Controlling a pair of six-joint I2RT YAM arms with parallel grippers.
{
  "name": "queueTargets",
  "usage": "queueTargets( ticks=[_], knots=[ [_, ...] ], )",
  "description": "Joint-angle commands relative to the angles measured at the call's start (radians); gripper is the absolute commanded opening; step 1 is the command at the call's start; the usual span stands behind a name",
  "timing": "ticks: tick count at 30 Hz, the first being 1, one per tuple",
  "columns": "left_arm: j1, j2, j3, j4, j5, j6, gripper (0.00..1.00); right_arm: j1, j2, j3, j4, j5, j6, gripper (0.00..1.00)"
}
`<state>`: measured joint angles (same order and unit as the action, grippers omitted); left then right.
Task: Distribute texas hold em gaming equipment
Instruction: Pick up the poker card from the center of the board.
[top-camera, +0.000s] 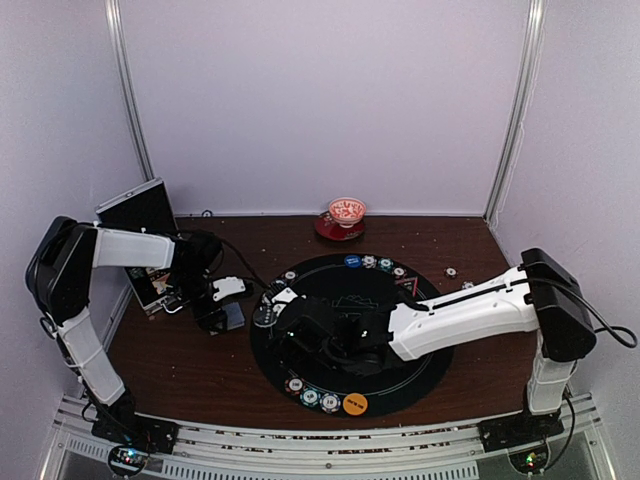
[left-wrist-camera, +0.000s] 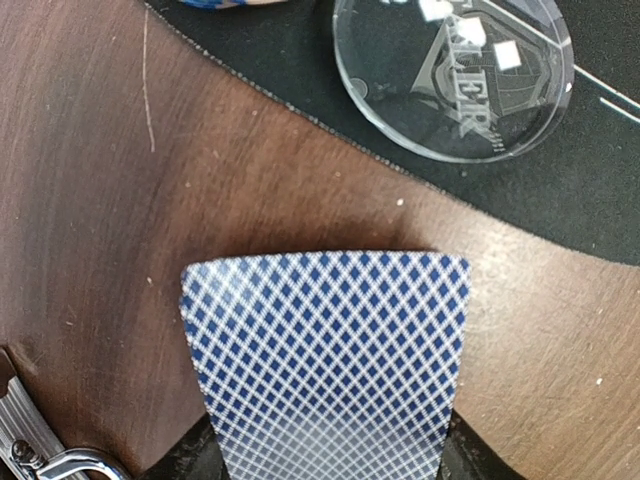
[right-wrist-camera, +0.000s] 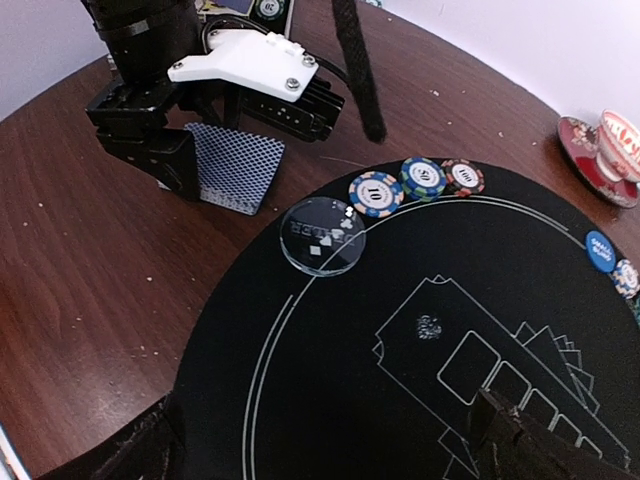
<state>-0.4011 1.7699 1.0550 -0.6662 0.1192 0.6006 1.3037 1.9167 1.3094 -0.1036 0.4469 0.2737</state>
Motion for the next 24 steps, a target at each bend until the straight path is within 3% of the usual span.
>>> queueTargets(
  ticks=[1, 14, 24],
  knots=[
    [-0.01, 0.011, -0.035, 0.008, 0.01, -0.017, 0.53, -0.026, 0.007, 0.009, 0.042, -0.137, 0.116, 1.0],
    [-0.01, -0.059, -0.042, 0.035, 0.036, -0.029, 0.55, -0.155, 0.08, -0.039, 0.325, -0.577, 0.4, 1.0],
    [-0.01, -0.102, -0.053, 0.042, 0.052, -0.03, 0.56, -0.217, 0.193, 0.0, 0.455, -0.703, 0.599, 0.97]
  ],
)
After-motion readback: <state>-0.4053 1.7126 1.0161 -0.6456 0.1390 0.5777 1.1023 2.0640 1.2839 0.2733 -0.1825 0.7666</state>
